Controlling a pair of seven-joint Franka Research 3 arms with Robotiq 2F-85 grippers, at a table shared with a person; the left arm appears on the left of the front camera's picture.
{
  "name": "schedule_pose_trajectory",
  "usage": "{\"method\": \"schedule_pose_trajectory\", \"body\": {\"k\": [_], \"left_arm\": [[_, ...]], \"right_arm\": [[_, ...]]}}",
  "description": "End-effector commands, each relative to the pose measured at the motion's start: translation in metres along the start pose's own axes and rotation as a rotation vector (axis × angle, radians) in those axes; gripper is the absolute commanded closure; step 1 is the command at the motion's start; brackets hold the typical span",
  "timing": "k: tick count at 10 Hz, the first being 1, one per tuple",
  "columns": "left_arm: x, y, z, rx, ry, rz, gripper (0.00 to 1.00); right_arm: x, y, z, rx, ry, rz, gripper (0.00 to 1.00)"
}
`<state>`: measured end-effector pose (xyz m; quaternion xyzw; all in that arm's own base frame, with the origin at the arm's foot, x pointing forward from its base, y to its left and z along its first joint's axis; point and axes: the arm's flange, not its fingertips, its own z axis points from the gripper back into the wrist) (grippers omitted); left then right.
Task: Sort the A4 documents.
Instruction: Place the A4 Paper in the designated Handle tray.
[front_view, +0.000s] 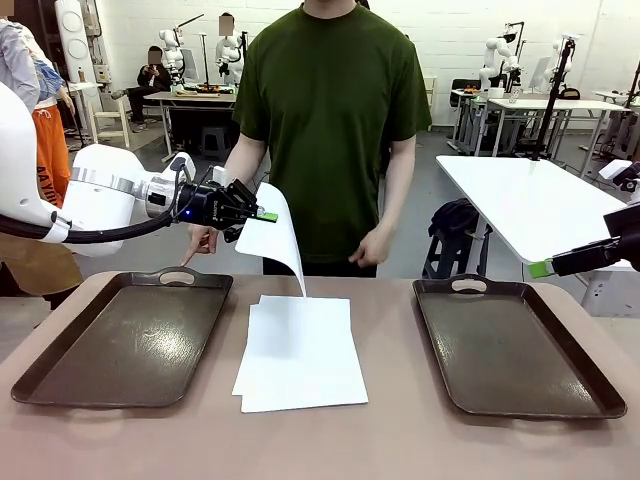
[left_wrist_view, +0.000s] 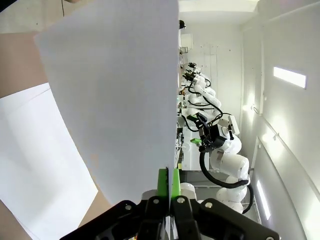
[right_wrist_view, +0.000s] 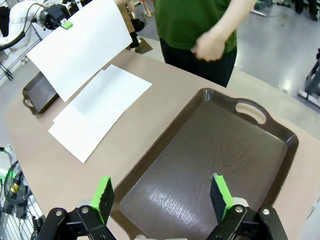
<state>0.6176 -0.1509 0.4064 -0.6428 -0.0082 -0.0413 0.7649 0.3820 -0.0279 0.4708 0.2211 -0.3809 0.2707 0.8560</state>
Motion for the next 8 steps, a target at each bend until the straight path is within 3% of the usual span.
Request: {"method": "schedule_pose_trajectory", "body": {"k": [1,6,8], "left_arm": [[-0.001,0.000,-0.001,-0.005,0.010,0.001,1.00],[0.000,0.000,0.000,0.000,0.000,0.000,0.99],[-0.030,-0.019,0.026,0.157,0.071,-0.057,0.99]], "right_arm": [[-0.001,-0.002,-0.003,0.014,-0.008,0.003,0.00],[-0.001,-0.002,-0.003,0.014,-0.008,0.003,0.00],[-0.001,-0.002,-0.003,0.014,-0.008,0.003,0.00]]}}
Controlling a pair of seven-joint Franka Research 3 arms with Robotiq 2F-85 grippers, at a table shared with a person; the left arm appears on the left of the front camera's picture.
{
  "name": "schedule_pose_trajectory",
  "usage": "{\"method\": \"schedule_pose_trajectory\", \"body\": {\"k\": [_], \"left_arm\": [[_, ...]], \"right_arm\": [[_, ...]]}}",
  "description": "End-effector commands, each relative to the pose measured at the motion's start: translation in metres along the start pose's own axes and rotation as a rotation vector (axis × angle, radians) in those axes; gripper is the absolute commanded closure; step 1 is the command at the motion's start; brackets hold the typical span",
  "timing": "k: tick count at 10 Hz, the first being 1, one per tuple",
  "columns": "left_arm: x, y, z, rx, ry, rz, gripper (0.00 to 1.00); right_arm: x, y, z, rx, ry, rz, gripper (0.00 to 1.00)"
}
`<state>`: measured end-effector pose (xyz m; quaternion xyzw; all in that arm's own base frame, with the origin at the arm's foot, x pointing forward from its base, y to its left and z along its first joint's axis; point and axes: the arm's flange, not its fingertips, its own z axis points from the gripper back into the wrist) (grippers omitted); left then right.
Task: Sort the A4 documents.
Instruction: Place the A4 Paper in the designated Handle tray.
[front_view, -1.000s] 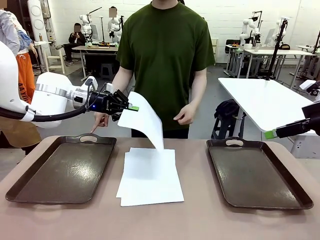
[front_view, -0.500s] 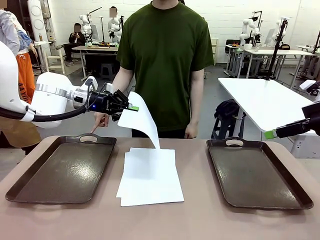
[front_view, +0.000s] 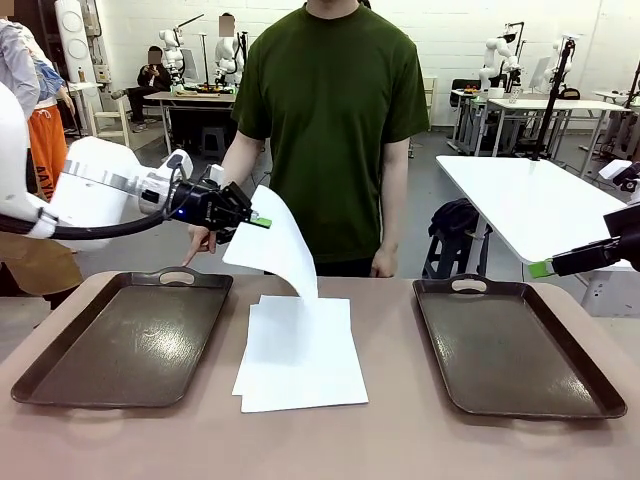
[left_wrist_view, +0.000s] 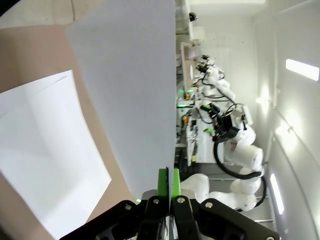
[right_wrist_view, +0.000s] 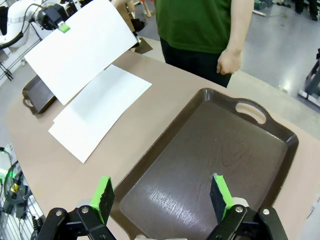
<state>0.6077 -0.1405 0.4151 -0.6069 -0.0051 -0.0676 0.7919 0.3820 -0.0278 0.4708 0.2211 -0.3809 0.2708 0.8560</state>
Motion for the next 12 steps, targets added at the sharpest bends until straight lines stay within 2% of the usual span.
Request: {"method": "schedule_pose_trajectory", "body": {"k": [1,3,7,8,9,10,12], "left_arm": [[-0.038,-0.016,0.030,0.089,0.025,-0.022,0.99],[-0.076,-0.012,0.049,0.157,0.030,-0.009,0.99],[-0.120,0.045,0.071,0.233,0.035,0.124,0.99],[-0.125,0.062,0.078,0.273,0.038,0.161,0.99],[-0.126,0.078,0.089,0.304,0.048,0.146,0.99],[-0.121,0.081,0.101,0.345,-0.001,0.120,0.99],[-0.116,0.085,0.116,0.505,0.020,0.111,0.99]], "right_arm": [[-0.001,-0.002,-0.003,0.014,-0.008,0.003,0.00],[-0.001,-0.002,-0.003,0.014,-0.008,0.003,0.00],[-0.001,-0.002,-0.003,0.014,-0.008,0.003,0.00],[-0.001,-0.002,-0.003,0.014,-0.008,0.003,0.00],[-0.001,-0.002,-0.003,0.014,-0.008,0.003,0.00],[-0.001,-0.002,-0.003,0.014,-0.008,0.003,0.00],[-0.001,-0.002,-0.003,0.014,-0.008,0.003,0.00]]}}
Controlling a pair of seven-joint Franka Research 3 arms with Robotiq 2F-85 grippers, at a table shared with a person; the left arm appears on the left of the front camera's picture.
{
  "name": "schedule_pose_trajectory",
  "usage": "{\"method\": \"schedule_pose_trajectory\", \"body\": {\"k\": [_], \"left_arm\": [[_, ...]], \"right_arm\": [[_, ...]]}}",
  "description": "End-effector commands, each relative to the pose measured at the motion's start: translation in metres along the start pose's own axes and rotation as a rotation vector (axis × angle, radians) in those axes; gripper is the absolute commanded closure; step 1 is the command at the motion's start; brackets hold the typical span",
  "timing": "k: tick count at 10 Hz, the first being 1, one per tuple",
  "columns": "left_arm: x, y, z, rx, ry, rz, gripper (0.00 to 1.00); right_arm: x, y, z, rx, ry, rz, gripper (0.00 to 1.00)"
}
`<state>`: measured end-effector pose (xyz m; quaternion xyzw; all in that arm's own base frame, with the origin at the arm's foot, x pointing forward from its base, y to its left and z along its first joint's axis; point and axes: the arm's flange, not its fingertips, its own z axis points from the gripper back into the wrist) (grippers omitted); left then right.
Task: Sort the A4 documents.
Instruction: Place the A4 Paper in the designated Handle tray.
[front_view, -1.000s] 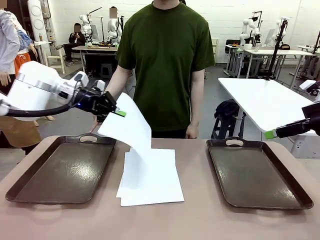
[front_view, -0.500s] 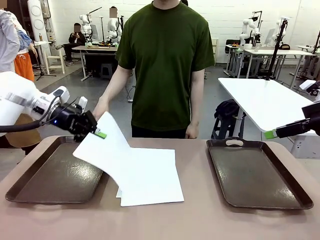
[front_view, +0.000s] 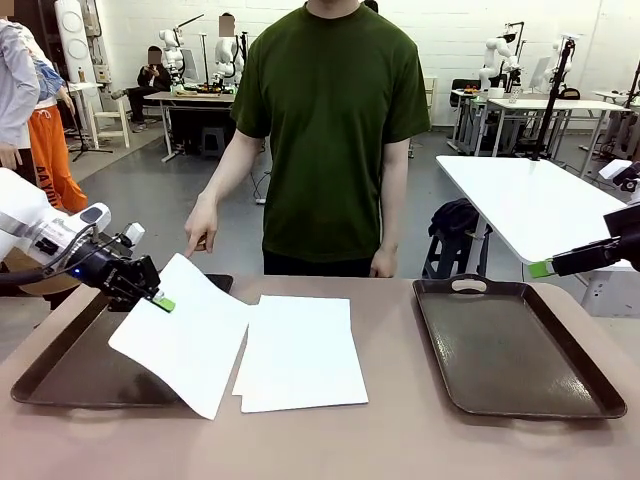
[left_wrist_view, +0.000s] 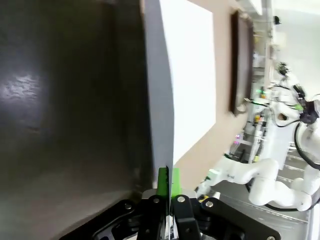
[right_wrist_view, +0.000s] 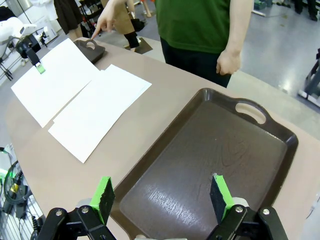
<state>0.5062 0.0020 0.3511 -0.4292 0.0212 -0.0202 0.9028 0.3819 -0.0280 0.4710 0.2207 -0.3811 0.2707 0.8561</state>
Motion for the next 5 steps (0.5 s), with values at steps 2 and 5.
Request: {"method": "schedule_pose_trajectory", "body": {"k": [2,5], "left_arm": [[0.007,0.009,0.019,0.211,-0.004,0.006,0.99],[0.028,0.029,0.030,0.380,-0.050,0.020,0.99]], "right_arm": [[-0.001,-0.002,-0.003,0.015,-0.008,0.002,0.00],[-0.001,-0.002,-0.003,0.015,-0.008,0.002,0.00]]}}
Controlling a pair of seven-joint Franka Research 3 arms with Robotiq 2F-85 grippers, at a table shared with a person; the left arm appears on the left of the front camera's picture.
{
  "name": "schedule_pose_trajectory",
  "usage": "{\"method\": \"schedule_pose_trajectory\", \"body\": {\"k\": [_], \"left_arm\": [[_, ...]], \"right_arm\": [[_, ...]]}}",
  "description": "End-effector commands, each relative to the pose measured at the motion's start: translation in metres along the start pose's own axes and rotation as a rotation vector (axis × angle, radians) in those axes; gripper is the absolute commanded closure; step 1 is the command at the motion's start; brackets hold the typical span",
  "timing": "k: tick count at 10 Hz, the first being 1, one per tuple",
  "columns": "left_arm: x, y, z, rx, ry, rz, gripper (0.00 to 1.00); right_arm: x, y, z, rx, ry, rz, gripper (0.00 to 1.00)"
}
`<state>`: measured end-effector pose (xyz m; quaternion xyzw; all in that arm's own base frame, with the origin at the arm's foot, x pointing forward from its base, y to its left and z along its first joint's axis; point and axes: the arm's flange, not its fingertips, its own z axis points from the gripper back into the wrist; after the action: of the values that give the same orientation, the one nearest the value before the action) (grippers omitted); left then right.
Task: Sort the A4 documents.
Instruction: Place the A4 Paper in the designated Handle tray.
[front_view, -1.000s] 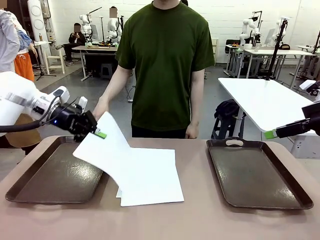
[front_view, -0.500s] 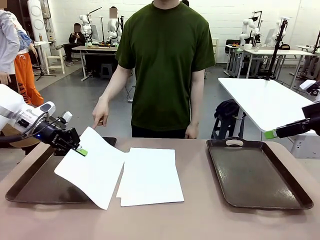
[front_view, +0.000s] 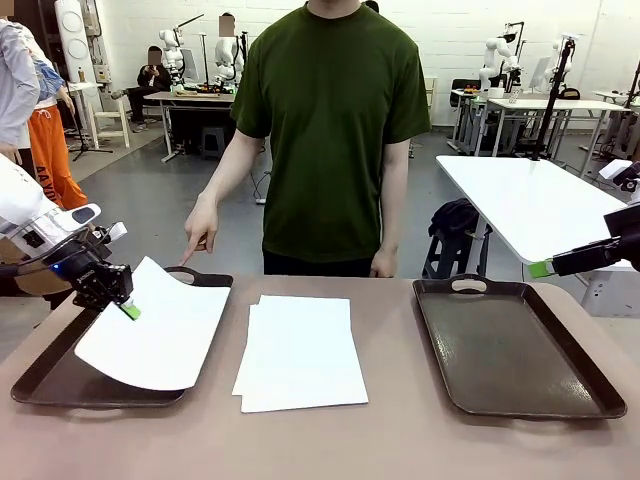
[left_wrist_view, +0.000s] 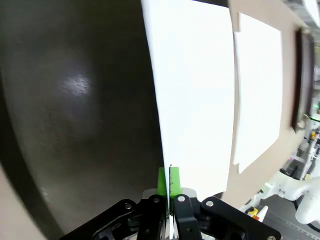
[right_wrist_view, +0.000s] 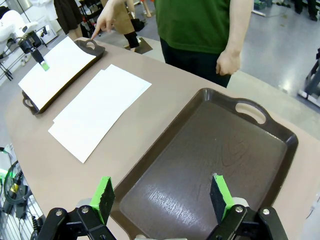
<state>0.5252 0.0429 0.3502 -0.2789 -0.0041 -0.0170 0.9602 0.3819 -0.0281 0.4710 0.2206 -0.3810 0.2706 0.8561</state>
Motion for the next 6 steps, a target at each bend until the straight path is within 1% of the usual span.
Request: {"method": "schedule_pose_trajectory", "body": {"k": [1,3,4,6], "left_arm": [[0.018,0.005,-0.007,0.085,0.009,0.015,0.99],[0.032,0.010,-0.008,0.126,0.008,-0.005,0.99],[0.036,0.011,-0.005,0.161,-0.001,-0.013,0.99],[0.040,0.013,-0.006,0.215,0.012,-0.017,0.99]], "right_arm": [[-0.001,-0.002,-0.003,0.015,-0.008,0.003,0.00],[-0.001,-0.002,-0.003,0.015,-0.008,0.003,0.00],[-0.001,-0.002,-0.003,0.015,-0.008,0.003,0.00],[-0.001,-0.002,-0.003,0.015,-0.008,0.003,0.00]]}}
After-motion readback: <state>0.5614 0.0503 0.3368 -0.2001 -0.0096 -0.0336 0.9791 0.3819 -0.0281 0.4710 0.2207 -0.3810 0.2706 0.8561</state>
